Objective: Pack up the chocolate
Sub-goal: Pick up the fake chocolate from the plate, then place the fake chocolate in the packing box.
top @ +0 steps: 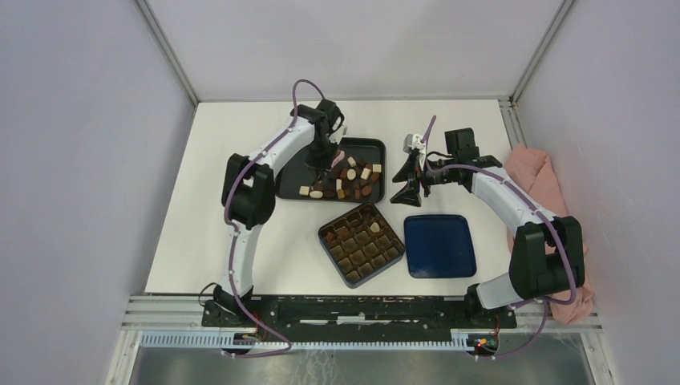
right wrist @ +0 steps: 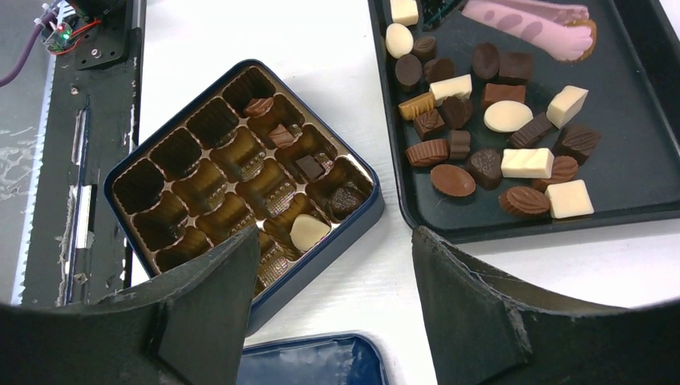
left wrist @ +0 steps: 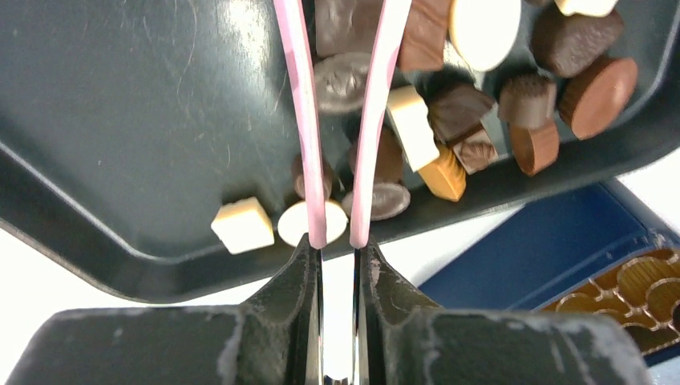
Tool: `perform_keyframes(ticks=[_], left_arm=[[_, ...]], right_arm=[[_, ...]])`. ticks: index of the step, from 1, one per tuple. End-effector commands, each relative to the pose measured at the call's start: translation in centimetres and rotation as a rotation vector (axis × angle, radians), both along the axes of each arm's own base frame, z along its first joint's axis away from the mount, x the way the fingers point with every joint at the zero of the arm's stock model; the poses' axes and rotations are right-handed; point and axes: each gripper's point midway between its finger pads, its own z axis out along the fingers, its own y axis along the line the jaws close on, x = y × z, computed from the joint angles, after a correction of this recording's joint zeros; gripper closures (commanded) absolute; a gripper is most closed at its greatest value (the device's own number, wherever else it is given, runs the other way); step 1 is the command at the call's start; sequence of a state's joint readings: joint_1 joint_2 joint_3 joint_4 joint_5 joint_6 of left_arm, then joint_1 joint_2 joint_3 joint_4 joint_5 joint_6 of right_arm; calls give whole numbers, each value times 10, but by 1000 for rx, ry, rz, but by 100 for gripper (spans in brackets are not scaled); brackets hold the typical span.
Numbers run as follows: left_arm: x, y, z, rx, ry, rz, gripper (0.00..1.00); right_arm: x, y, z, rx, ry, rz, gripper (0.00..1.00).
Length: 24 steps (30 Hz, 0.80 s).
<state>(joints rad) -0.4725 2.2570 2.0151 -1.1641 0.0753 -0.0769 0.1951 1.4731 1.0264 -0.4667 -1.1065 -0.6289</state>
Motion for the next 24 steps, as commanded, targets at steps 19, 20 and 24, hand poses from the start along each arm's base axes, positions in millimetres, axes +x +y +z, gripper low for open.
perform_keyframes(ticks=[19,20,24], left_arm=[[-160,-12,92,-467,-146,-87,98],[-170,-15,94,-476,-141,-105,98],[-207,-27,92,-490,-116,-179,98]], right_arm=[[10,-4,0,-32,-128,36,25],[11,-5,-2,-38,-126,33,25],[14,-6,-7,-59,-122,21,25]])
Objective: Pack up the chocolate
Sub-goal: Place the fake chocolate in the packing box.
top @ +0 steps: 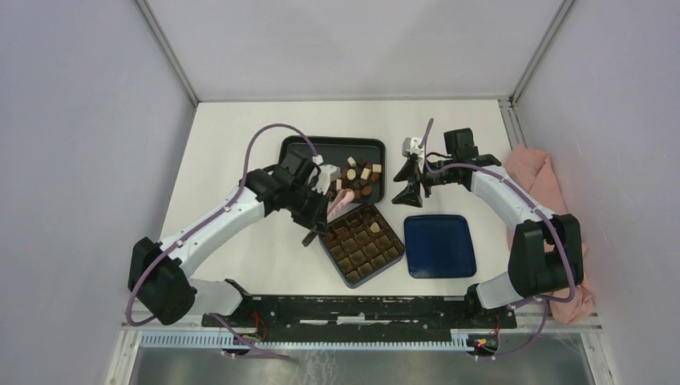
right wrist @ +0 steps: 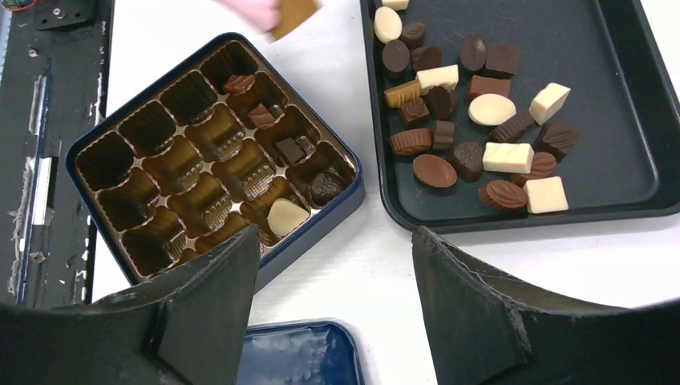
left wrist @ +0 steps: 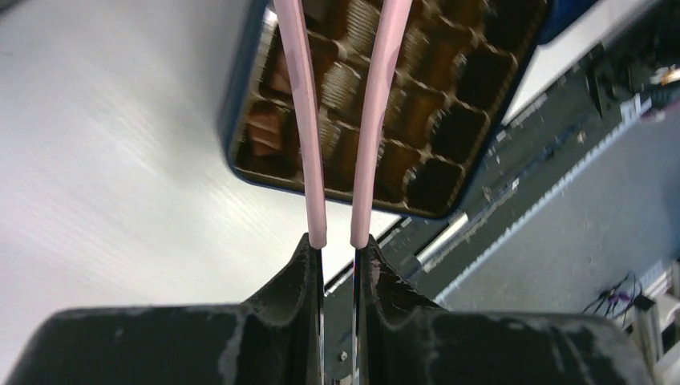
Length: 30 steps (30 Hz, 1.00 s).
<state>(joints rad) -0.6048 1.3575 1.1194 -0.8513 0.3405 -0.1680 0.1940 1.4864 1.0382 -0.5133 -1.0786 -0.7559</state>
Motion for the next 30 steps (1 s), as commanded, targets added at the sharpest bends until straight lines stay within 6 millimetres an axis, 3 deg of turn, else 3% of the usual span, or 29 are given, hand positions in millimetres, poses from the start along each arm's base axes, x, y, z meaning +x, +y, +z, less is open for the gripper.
perform_keyframes(ticks=[1,6,13,30], left_arm=[[-30,-25,13,-93,-3,-59,98],[-49,-26,5,-45,25,-79,98],[-67,-42,-9,32,55,-141,97],[-63,-44,-42,229,72,-173,88]], right_arm=[[11,-3,0,-17,-47,-10,25],[12,-5,-3,-25,-40,-19,25],[14,-6,-4,-29,-39,-26,25],[14,-6,-2,-24,-37,-24,25]])
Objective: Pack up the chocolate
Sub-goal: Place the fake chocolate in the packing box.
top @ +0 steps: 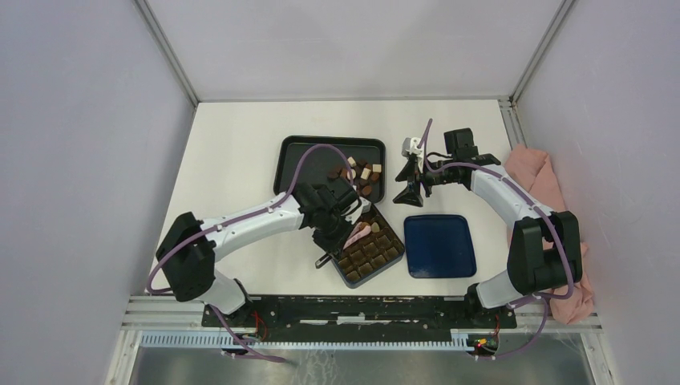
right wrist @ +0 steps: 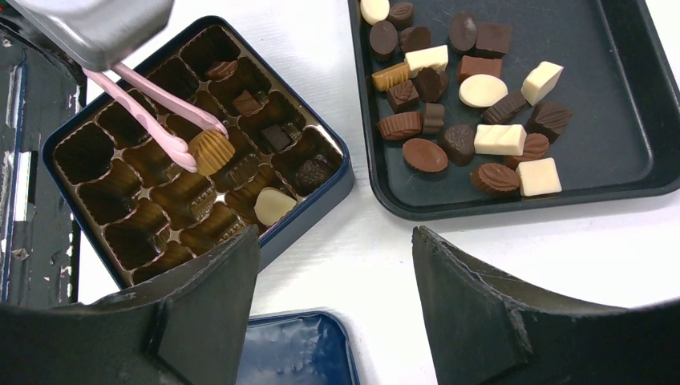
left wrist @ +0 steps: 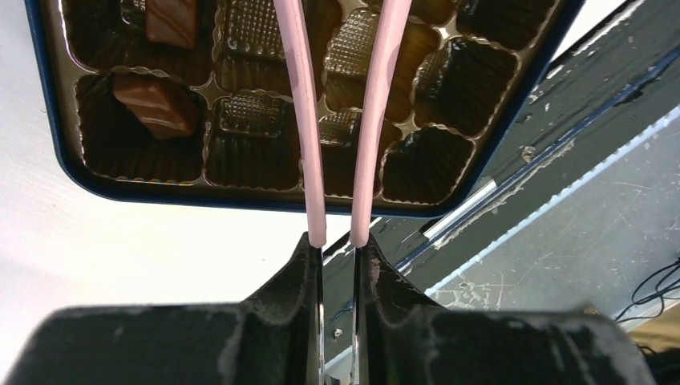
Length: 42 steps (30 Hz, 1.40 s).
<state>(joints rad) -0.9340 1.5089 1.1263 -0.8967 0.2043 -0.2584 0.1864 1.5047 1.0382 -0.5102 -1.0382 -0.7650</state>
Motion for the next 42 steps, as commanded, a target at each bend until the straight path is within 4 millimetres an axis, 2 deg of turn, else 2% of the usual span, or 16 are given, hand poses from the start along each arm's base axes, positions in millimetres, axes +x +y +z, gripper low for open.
perform_keyframes(ticks=[1,16,42], left_arm=[[6,-5,3,21,-21,20,87],[6,1,-5,83,-35,17,68],[7,-9,3,25,-45,13,59]], right_arm=[[7,0,8,12,-37,2,25],[6,-1,10,18,-35,7,24],[5,-1,12,26,-29,17,24]])
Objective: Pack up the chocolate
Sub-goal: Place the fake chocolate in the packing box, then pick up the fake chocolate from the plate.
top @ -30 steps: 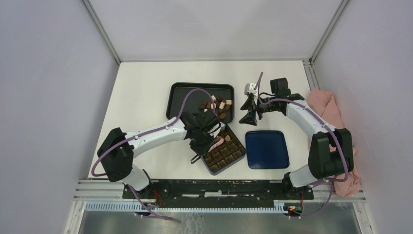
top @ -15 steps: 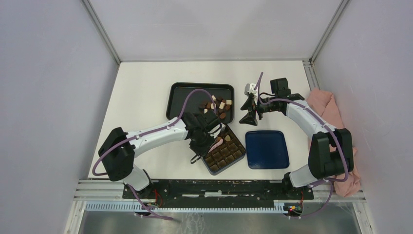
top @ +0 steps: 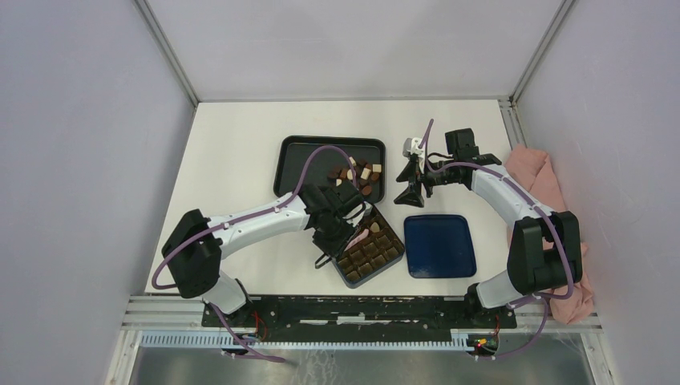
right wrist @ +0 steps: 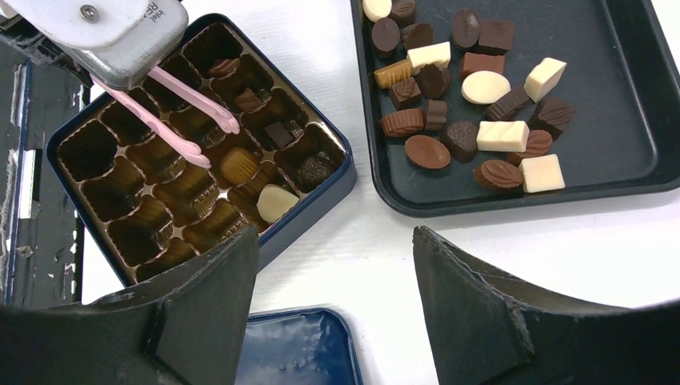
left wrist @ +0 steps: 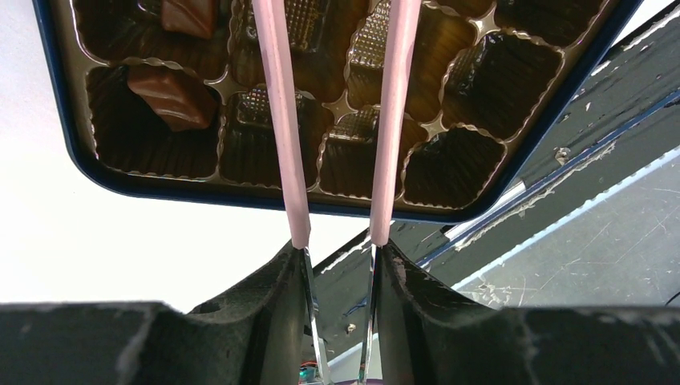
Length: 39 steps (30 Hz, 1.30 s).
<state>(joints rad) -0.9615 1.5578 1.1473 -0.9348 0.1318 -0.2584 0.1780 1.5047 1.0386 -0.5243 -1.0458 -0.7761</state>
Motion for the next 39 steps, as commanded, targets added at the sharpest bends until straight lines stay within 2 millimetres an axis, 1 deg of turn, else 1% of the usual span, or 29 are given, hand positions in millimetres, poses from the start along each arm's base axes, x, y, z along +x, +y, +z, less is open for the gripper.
perform_keyframes(ticks=[1,7,12,15,18,22,27,30,33,35,39], left_arm=[[6,-16,15,-74,-30,20,59],[8,-17,19,-87,-44,24,59],[18,-26,35,-159,-98,51,60],[27,-32,44,-217,-129,69,60],[44,-33,52,-282,-151,107,60],[77,-29,66,-389,-178,182,61],[117,-13,73,-418,-201,227,61],[144,1,71,-396,-210,258,61],[169,21,61,-316,-210,288,61],[179,31,52,-252,-200,291,60],[190,48,31,-123,-161,294,60]], right_arm=[[6,2,12,24,-33,16,24],[5,2,13,24,-33,17,24],[5,2,14,27,-35,21,24],[4,2,15,28,-35,20,24],[4,2,16,30,-38,22,24],[4,2,18,33,-45,24,24],[3,3,20,36,-48,27,24],[2,3,20,38,-48,30,24],[2,3,21,38,-50,29,24],[2,3,22,39,-52,29,24],[2,3,22,39,-52,30,24]])
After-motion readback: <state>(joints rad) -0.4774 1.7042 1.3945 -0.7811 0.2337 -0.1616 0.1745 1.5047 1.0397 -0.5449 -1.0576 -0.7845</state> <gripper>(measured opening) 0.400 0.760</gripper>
